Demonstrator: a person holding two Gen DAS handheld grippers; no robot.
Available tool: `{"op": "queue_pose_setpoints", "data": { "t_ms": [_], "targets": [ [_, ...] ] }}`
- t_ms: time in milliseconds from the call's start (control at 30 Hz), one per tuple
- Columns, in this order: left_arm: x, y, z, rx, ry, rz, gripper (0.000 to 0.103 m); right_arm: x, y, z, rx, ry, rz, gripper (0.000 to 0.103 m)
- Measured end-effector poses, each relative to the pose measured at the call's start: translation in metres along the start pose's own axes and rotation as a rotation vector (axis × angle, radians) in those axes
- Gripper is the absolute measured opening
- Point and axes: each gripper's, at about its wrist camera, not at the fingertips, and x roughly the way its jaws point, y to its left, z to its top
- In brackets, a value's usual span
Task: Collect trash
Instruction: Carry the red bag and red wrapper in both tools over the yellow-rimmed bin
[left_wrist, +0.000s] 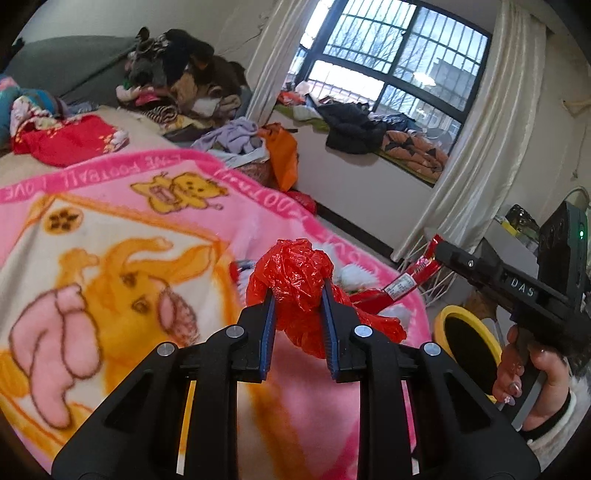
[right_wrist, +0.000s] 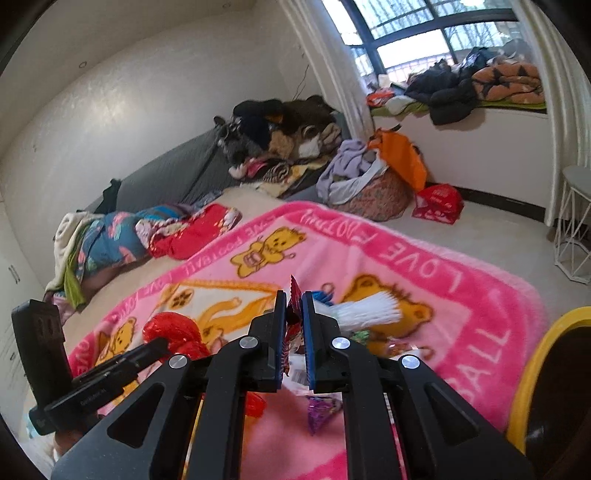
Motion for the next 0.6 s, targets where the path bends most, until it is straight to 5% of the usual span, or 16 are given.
{"op": "queue_pose_setpoints", "data": {
  "t_ms": [600],
  "targets": [
    [0.024, -0.088, 0.006, 0.149, -0.002, -0.08, 0.017, -0.089, -0.07, -0.006, 0.103, -0.13, -0.186, 0.009]
  ]
}}
